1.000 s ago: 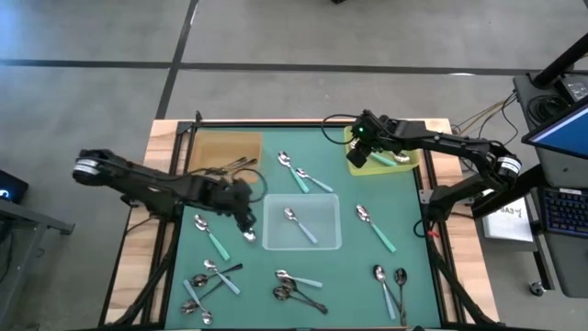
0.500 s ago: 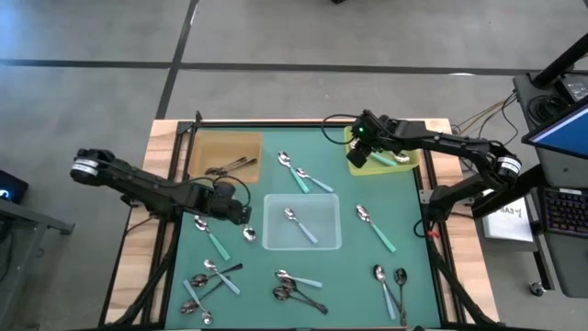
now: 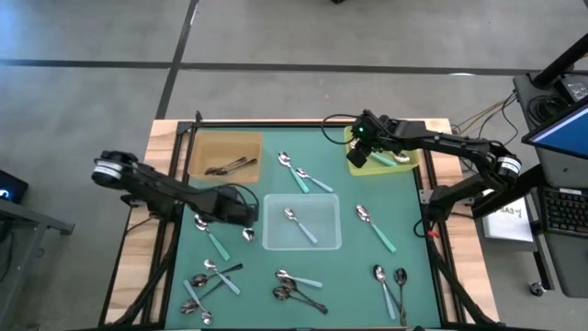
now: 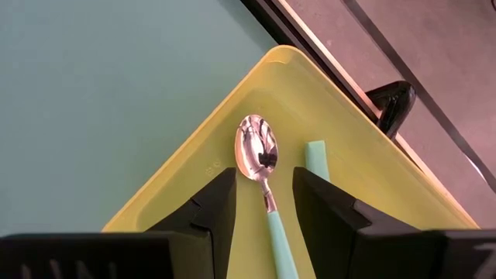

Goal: Sort silverware by color (type)
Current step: Put the light blue spoon into the yellow bin

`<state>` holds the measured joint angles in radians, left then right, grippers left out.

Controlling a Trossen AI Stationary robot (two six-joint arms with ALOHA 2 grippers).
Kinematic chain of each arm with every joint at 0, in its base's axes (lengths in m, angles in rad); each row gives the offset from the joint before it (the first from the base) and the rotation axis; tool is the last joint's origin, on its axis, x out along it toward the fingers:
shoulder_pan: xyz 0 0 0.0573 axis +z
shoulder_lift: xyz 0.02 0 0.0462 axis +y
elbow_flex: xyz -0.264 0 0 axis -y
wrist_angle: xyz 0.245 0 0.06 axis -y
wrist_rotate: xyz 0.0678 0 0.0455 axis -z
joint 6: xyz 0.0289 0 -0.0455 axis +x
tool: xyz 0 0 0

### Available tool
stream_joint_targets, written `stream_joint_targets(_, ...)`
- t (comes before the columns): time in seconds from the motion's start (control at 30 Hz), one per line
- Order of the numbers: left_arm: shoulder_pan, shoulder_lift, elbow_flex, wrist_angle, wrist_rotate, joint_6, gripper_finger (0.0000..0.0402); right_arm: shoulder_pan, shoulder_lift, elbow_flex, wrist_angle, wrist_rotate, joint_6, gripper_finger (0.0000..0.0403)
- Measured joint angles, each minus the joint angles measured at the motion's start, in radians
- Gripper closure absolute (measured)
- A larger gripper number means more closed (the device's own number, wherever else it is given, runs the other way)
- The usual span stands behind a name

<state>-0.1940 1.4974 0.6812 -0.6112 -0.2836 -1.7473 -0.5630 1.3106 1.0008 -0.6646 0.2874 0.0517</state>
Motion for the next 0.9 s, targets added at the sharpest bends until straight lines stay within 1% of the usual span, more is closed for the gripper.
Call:
stream_joint_targets(0.13,-0.005,0.056,0.031,-0.028,-0.042,0.024,0.0298,0.000,0.000,0.000,0.000,0.000,0.000,0.0282)
stream_joint_targets(0.2,-0.004,0.065,0.046,-0.051,-0.066,0.098,0.0307,0.000,0.000,0.000,0.000,0.000,0.000,0.0282)
stream_joint_targets(0.27,-0.002,0.064,0.059,-0.100,-0.067,0.152,0.0326,0.000,0.000,0.000,0.000,0.000,0.000,0.0282)
stream_joint_targets(0.37,-0.004,0.047,0.070,-0.170,-0.065,0.186,0.0370,0.000,0.000,0.000,0.000,0.000,0.000,0.0282)
stream_joint_targets(0.4,-0.005,0.038,0.071,-0.181,-0.062,0.195,0.0377,0.000,0.000,0.000,0.000,0.000,0.000,0.0282)
stream_joint_targets(0.53,-0.006,-0.006,0.063,-0.197,-0.053,0.247,0.0377,0.000,0.000,0.000,0.001,0.000,0.000,0.0282)
stream_joint_targets(0.67,-0.008,-0.082,0.073,-0.192,-0.052,0.327,0.0377,0.000,0.000,0.000,0.001,0.000,0.000,0.0282)
stream_joint_targets(0.73,-0.008,-0.129,0.086,-0.182,-0.085,0.373,0.0377,0.000,0.000,0.000,0.001,0.000,0.000,0.0282)
stream_joint_targets(0.9,-0.008,-0.220,0.128,-0.105,-0.256,0.516,0.0377,0.000,0.000,0.000,0.001,0.000,0.000,0.0282)
